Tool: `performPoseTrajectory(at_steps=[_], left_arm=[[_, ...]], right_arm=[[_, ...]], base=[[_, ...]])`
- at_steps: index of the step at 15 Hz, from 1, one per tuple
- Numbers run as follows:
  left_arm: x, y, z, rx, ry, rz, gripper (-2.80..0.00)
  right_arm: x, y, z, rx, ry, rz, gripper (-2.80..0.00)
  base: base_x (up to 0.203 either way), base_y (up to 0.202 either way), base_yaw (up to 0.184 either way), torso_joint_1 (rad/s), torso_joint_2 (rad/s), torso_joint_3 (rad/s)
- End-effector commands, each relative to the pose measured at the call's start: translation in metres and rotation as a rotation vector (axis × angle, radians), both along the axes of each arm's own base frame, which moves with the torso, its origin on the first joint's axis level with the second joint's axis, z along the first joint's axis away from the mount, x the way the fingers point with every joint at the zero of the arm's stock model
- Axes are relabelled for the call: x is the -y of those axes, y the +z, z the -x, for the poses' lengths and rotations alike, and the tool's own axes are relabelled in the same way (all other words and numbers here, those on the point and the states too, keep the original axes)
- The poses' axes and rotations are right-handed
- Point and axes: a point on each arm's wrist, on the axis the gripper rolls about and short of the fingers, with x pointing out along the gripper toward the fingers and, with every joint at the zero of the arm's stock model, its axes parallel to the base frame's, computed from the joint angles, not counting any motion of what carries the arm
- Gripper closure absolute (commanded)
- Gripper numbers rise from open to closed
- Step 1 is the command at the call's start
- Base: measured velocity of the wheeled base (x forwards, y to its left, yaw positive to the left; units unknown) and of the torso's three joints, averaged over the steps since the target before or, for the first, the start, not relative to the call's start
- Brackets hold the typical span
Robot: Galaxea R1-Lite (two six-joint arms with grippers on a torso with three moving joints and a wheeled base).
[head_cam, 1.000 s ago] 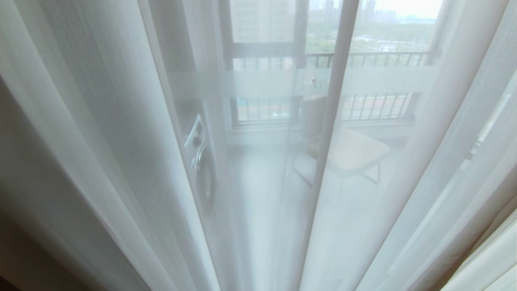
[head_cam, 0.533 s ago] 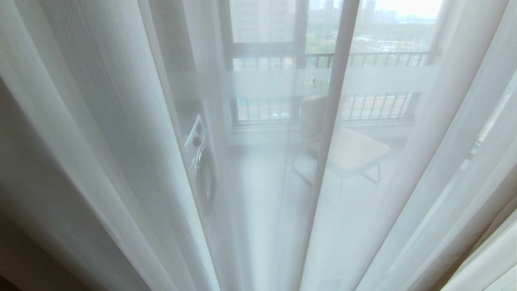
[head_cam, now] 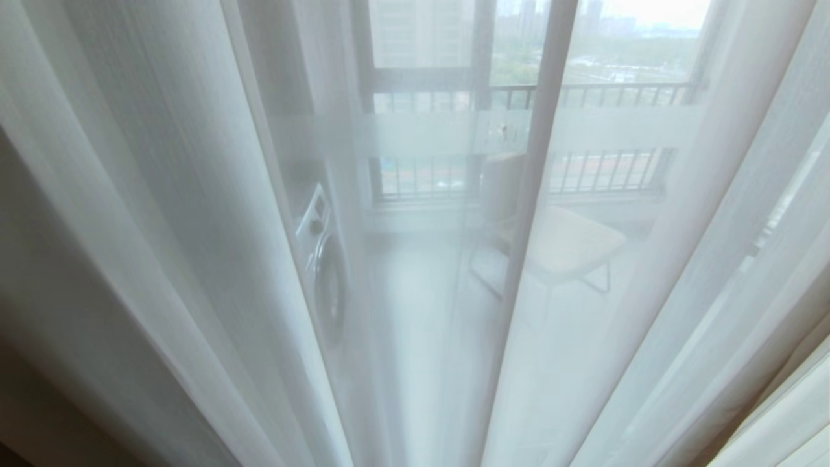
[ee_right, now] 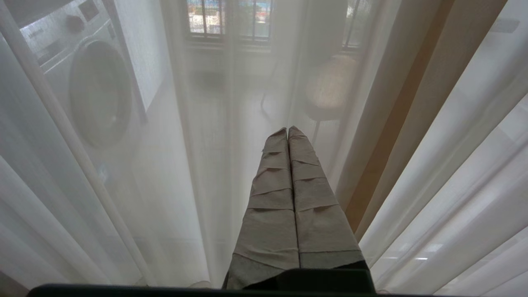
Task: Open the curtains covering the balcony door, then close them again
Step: Close the outer curtains on both sides
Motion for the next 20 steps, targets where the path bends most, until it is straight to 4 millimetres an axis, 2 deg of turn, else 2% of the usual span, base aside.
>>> performPoseTrajectory(at_steps=[1, 10, 15, 16, 20], left_arm=[[-0.005, -0.006, -0.002, -0.003, 0.002, 0.011, -2.80], [-0.023, -0.027, -0.009, -0.021, -0.001, 0.062, -2.80], [-0.025, -0.030, -0.011, -0.015, -0.008, 0.071, -2.80], [-0.025, -0.030, -0.011, -0.014, -0.008, 0.069, 0.00], [-0.027, -0.033, -0.012, -0.017, -0.008, 0.076, 0.00]], right_arm=[[0.000, 0.000, 0.000, 0.000, 0.001, 0.001, 0.00], [0.000, 0.000, 0.000, 0.000, 0.001, 0.001, 0.00], [0.000, 0.000, 0.000, 0.000, 0.001, 0.001, 0.00], [0.000, 0.000, 0.000, 0.000, 0.001, 0.001, 0.00], [0.000, 0.000, 0.000, 0.000, 0.001, 0.001, 0.00]], base=[[0.000, 0.000, 0.000, 0.000, 0.00, 0.000], [0.000, 0.000, 0.000, 0.000, 0.00, 0.000], [0.000, 0.000, 0.000, 0.000, 0.00, 0.000], [0.000, 0.000, 0.000, 0.000, 0.00, 0.000], [0.000, 0.000, 0.000, 0.000, 0.00, 0.000]])
